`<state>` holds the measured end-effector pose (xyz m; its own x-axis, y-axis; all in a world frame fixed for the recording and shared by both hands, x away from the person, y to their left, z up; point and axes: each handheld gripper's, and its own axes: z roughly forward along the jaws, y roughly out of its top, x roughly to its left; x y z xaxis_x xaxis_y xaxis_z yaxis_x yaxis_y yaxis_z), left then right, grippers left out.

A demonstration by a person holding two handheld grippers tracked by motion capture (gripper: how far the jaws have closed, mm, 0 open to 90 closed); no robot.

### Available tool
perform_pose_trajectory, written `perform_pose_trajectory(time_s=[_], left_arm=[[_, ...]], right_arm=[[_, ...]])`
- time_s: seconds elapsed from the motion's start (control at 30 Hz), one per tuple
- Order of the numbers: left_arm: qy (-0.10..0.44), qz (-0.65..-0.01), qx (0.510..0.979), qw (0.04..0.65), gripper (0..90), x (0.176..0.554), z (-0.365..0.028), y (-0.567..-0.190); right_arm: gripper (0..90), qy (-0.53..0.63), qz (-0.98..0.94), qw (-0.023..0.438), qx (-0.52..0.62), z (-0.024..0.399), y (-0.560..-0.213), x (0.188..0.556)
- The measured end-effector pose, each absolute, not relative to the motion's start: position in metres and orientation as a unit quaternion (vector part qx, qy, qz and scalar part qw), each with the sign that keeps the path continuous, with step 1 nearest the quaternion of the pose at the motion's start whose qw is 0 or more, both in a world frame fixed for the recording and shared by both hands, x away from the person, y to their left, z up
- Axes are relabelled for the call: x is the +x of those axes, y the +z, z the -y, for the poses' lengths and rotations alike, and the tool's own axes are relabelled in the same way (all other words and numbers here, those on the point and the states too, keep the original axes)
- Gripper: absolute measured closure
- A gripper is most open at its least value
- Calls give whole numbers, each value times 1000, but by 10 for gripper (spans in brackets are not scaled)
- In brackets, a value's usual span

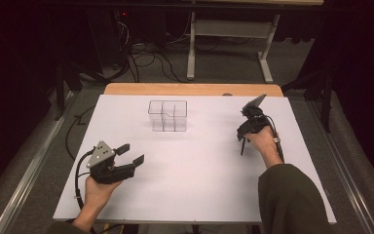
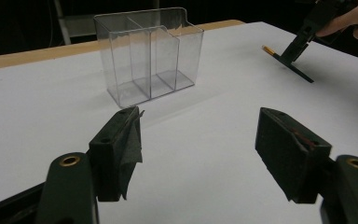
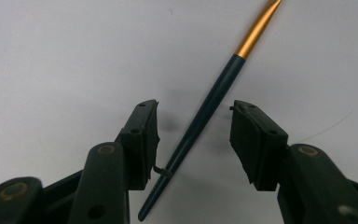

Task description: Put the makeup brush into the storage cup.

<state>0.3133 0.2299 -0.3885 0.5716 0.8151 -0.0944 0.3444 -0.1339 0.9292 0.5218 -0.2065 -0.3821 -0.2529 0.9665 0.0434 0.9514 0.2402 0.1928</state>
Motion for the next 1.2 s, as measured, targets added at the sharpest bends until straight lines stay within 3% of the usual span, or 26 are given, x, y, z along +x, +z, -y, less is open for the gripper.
perform_pose_trajectory(time_s=[0.67, 1.2], left_arm=[[226, -403, 718, 520, 315, 313, -229, -388], [225, -404, 719, 519, 315, 313, -229, -388]], right_arm=[[612, 78, -787, 42, 611, 205, -387, 524], [702, 55, -798, 67, 596, 201, -388, 522]])
